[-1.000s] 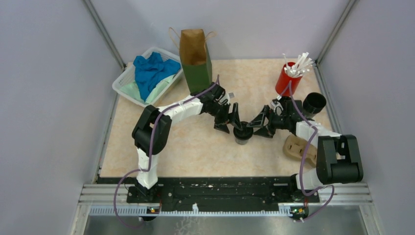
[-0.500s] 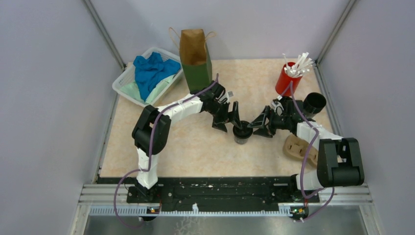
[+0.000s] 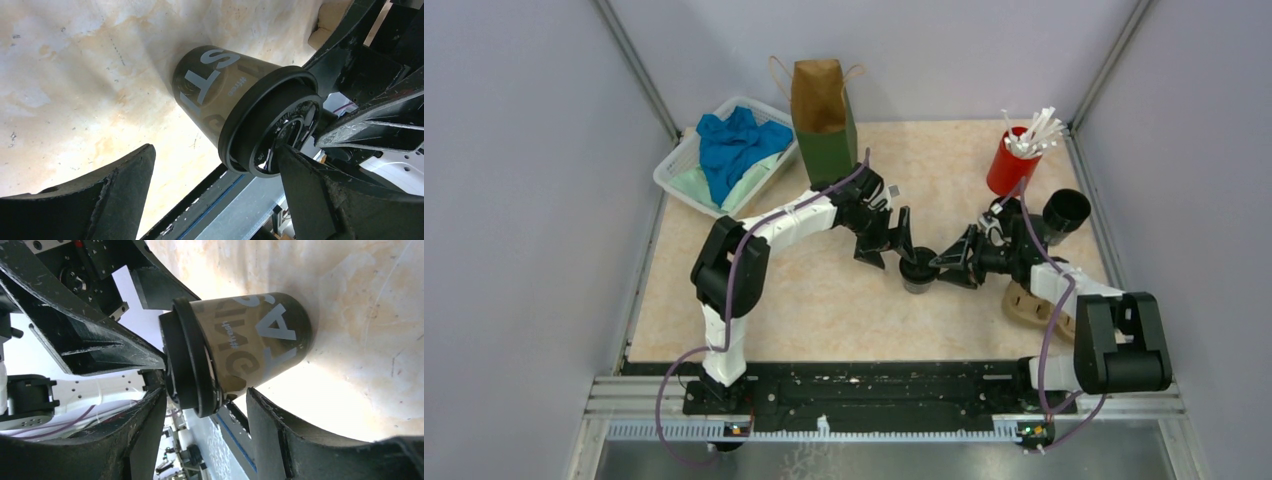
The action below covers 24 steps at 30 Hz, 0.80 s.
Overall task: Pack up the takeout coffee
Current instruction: Close the cup lid on the coffee cup.
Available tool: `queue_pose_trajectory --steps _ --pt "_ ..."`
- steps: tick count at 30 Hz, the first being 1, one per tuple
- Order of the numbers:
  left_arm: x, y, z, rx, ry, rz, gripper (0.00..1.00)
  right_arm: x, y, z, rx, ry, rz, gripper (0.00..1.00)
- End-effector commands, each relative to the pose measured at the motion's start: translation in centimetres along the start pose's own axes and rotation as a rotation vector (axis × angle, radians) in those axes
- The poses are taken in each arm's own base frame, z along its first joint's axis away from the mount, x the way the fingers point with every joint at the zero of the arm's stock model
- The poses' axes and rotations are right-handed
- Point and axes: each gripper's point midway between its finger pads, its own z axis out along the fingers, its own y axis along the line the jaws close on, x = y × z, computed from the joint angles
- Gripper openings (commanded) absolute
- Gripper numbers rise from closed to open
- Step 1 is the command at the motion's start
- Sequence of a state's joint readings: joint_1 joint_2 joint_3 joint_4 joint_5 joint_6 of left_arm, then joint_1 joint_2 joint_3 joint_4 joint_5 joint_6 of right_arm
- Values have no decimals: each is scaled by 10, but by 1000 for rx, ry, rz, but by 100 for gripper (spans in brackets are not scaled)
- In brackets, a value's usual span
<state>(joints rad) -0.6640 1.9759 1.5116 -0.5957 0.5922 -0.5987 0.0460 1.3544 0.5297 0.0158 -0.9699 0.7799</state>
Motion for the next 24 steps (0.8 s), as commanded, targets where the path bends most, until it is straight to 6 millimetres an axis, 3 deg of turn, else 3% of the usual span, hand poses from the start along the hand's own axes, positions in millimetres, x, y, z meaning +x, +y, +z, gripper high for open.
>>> queue_pose_trajectory --steps 1,7,13,16,19,24 --pt "-13 -33 -31 35 -84 89 98 -2 24 -6 -60 -21 -65 59" --pt "-15 -44 -40 62 -104 73 98 4 32 -7 -88 13 -87 55" --pt "-13 -42 -36 62 -96 48 98 10 29 -13 -41 35 -127 54" --pt "-11 -41 -32 76 -90 42 96 2 21 -20 65 9 -201 62" --pt "-9 -38 -26 81 -84 29 92 3 18 -22 59 36 -212 70" --pt "-10 -33 -15 89 -76 13 85 11 19 -18 -12 101 -187 67"
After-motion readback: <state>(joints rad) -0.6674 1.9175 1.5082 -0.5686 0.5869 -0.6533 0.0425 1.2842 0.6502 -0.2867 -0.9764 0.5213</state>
